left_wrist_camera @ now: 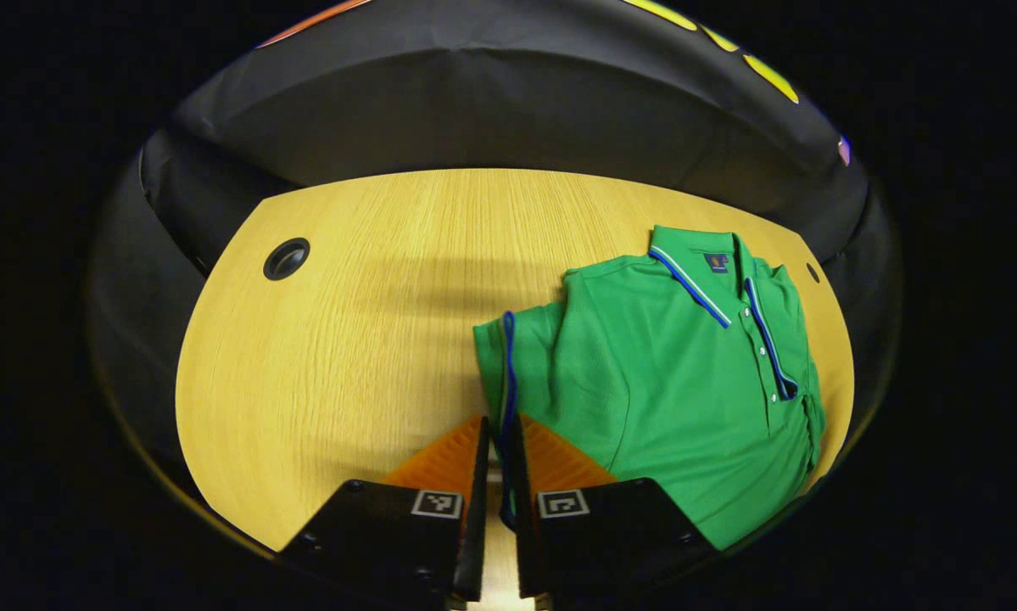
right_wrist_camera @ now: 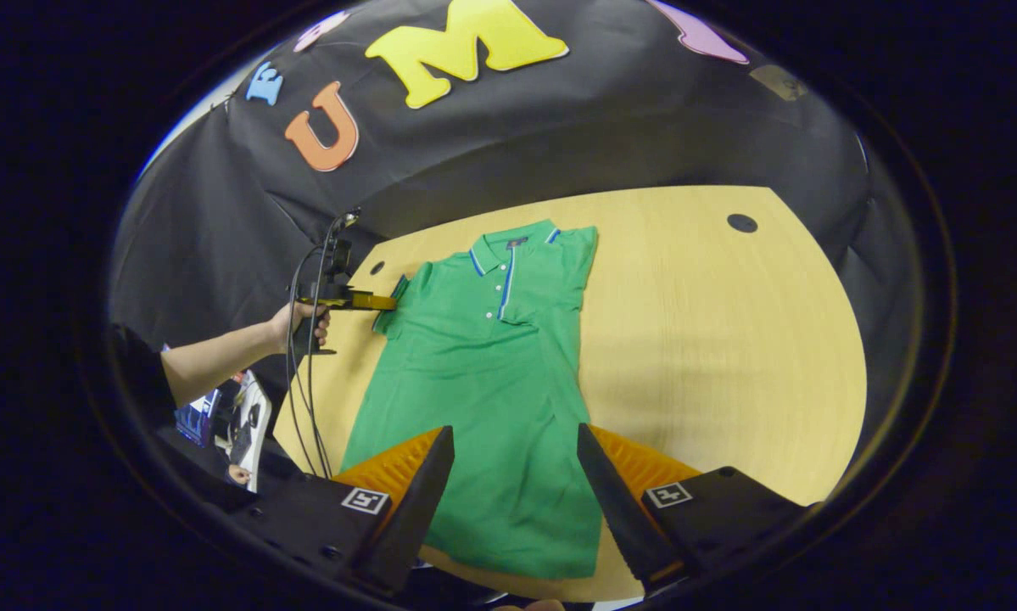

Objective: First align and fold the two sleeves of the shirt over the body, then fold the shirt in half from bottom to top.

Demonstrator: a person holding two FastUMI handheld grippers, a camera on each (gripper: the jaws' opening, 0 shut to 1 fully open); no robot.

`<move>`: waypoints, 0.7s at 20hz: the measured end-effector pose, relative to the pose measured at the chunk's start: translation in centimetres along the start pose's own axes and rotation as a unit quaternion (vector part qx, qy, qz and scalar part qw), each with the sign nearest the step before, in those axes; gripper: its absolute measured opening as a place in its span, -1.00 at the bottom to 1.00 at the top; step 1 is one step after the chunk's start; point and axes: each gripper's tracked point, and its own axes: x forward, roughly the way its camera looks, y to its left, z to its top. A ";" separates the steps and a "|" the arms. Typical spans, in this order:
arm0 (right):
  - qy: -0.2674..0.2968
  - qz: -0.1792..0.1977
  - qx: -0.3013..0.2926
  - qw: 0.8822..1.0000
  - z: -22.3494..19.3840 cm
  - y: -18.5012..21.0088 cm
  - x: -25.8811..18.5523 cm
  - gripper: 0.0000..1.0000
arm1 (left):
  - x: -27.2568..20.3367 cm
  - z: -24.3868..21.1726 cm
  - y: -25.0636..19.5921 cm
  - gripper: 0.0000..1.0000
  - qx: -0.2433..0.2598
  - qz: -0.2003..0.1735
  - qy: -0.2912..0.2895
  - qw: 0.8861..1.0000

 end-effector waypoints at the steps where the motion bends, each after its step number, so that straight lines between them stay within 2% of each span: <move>1: -0.002 -0.002 0.000 1.000 -0.1 -0.1 -0.1 0.87 | 0.1 0.1 -0.7 -0.72 -0.008 -0.014 -0.002 1.000; 2: -0.006 -0.006 -0.001 1.000 -0.1 -0.3 -0.2 0.72 | -0.3 0.3 -0.9 -0.90 -0.016 -0.022 -0.004 1.000; 3: -0.009 -0.011 -0.001 1.000 -0.2 -0.5 -0.4 0.72 | -0.7 0.7 -0.6 -0.92 -0.019 -0.017 -0.015 1.000; 4: -0.010 -0.015 -0.001 1.000 -0.3 -0.6 -0.5 0.87 | -1.2 1.3 -0.1 -0.93 -0.020 -0.012 -0.027 0.999; 7: -0.022 -0.012 0.009 1.000 0.0 -0.4 -1.0 0.92 | -4.0 3.6 -1.6 -0.94 -0.027 -0.026 -0.055 0.998; 12: -0.038 -0.012 0.003 0.999 -0.2 -0.1 -2.9 0.92 | -7.5 7.3 -7.2 -0.94 -0.045 -0.064 -0.068 0.995; 13: -0.043 -0.015 0.005 0.999 -0.3 -0.2 -3.5 0.92 | -7.7 8.0 -8.5 -1.00 -0.038 -0.068 -0.070 0.995; 14: -0.048 -0.018 0.011 0.999 -0.6 -0.3 -4.0 0.92 | -7.7 8.4 -9.7 -0.93 -0.027 -0.070 -0.070 0.995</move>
